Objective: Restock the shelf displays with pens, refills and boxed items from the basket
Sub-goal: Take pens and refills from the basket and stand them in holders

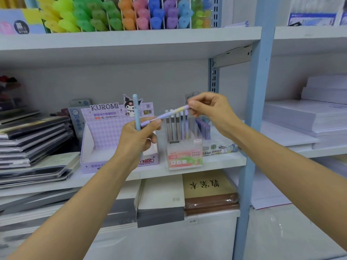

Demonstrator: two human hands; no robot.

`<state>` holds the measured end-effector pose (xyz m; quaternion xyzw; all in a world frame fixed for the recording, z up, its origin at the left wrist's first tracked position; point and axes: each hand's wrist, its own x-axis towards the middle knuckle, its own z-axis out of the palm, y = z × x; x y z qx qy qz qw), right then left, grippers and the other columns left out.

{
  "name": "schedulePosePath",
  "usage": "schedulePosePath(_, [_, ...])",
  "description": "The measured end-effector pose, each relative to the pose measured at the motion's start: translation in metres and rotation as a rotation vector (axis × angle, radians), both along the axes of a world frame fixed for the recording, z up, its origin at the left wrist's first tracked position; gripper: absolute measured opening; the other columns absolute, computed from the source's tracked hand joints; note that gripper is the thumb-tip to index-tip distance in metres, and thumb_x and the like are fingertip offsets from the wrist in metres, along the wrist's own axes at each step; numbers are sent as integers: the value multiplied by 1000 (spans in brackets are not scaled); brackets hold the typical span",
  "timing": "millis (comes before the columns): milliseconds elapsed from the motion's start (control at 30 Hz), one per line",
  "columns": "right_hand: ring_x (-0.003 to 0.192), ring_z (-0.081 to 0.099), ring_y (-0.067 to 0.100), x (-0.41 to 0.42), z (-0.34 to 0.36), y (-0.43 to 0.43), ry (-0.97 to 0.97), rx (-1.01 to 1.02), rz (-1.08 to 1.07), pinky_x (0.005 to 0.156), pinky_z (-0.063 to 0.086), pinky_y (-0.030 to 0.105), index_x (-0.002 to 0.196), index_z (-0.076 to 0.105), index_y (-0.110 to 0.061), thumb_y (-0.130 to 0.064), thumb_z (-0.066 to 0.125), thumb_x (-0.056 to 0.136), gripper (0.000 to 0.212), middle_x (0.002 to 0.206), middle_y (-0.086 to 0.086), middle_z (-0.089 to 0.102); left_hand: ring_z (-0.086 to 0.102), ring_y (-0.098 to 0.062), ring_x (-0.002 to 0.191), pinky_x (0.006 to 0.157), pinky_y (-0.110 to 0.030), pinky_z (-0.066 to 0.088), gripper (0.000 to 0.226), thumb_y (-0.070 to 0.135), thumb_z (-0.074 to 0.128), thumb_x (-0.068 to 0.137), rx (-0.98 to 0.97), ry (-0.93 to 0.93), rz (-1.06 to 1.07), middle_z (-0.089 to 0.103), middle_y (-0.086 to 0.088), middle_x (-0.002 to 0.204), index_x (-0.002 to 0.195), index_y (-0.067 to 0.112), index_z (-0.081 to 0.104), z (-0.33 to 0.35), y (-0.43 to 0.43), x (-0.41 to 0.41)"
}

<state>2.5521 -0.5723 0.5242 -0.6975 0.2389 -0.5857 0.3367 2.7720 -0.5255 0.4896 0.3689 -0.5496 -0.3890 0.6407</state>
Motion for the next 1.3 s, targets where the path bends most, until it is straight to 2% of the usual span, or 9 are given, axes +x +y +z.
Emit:
schedulePosePath(167, [71,63,14,-4,-12,12,374,89,-12,72,52,31,93,74,-6,-18,73,83,16,80,9,73,48,-6,44,35,-14,28,8,22,71,87,-108,144,108,64,3,66,80,17,72,4,4,-10])
schedulePosePath(233, [71,60,9,0,-13,16,437,58,-37,69,47,25,95,76,-12,-24,71,85,16,87,9,73,49,-7,44,36,-15,28,10,21,71,87,-140,114,118,61,1,66,77,19,72,5,6,-15])
schedulePosePath(300, [71,62,0,7,-9,20,395,10,-60,67,48,16,104,75,-15,-26,65,91,20,93,-1,73,49,-8,43,37,-15,31,10,20,71,87,-152,29,128,63,6,63,76,19,71,7,7,-21])
schedulePosePath(467, [100,65,5,24,13,24,286,-88,-24,88,54,24,111,70,-28,-32,62,93,20,106,-11,70,49,-7,42,41,-12,35,10,21,72,85,-192,-145,51,66,7,61,76,18,71,15,11,-37])
schedulePosePath(567, [90,67,10,26,20,22,301,-134,-18,79,54,23,102,72,-23,-28,66,91,13,94,-5,71,51,-6,44,43,-12,38,10,24,67,90,-197,-193,35,70,8,68,86,16,70,19,9,-43])
schedulePosePath(767, [63,63,15,-1,35,8,-99,-112,-218,55,47,22,94,57,-14,-14,58,96,3,81,5,72,45,-14,48,38,-19,27,21,25,42,91,44,10,-94,62,1,63,81,14,57,18,-1,-35])
schedulePosePath(933, [75,67,14,-6,11,-11,112,-87,-345,62,47,15,98,57,-6,-12,58,96,6,86,15,73,52,-15,49,39,-21,35,23,21,34,103,-15,-183,-76,62,0,62,91,15,53,6,-4,-29])
schedulePosePath(1100, [86,71,19,6,-11,-26,249,-117,-394,83,54,28,92,59,-11,-10,62,92,3,84,8,74,46,-13,43,39,-19,33,24,30,36,106,-71,-270,-93,56,2,60,107,22,59,-1,-3,-27])
schedulePosePath(1300, [79,67,7,7,-13,-33,477,-184,-451,70,45,16,93,61,-13,-16,60,94,4,78,-9,73,43,-12,44,39,-18,33,25,30,38,105,-19,-283,-93,55,3,60,111,20,60,-9,-7,-23])
